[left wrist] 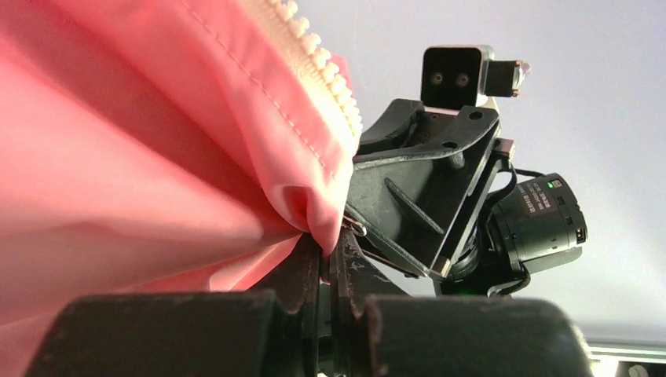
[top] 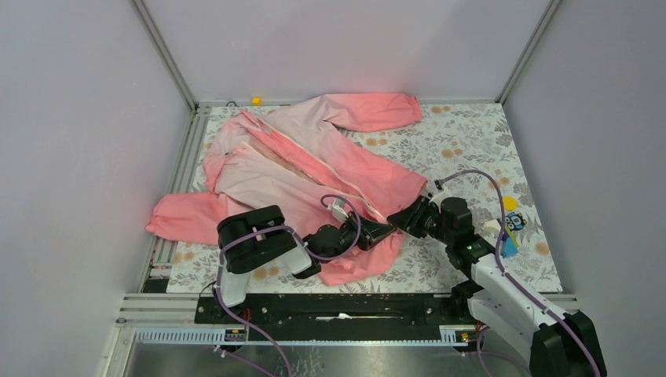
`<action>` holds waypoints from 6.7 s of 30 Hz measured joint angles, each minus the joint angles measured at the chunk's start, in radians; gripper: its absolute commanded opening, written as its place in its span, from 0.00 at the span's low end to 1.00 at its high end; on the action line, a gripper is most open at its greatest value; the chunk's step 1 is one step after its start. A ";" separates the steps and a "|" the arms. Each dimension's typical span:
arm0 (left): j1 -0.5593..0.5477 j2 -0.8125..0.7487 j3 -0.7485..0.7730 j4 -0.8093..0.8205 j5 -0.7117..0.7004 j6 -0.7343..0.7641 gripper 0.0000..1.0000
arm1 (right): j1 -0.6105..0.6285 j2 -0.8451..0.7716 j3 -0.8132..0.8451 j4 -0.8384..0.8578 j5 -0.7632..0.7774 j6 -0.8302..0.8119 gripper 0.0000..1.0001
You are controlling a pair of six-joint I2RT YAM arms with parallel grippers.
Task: Zip up the jacket
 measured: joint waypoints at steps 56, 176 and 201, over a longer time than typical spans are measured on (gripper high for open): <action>0.002 -0.183 -0.305 0.072 0.056 0.051 0.94 | -0.009 -0.268 -0.106 -0.102 0.029 -0.078 0.00; 0.172 -0.227 0.484 -1.247 0.488 0.783 0.00 | -0.009 -0.314 -0.146 -0.098 -0.044 -0.274 0.46; 0.174 -0.227 0.479 -1.241 0.487 0.768 0.00 | -0.009 -0.241 -0.147 -0.042 -0.093 -0.225 0.00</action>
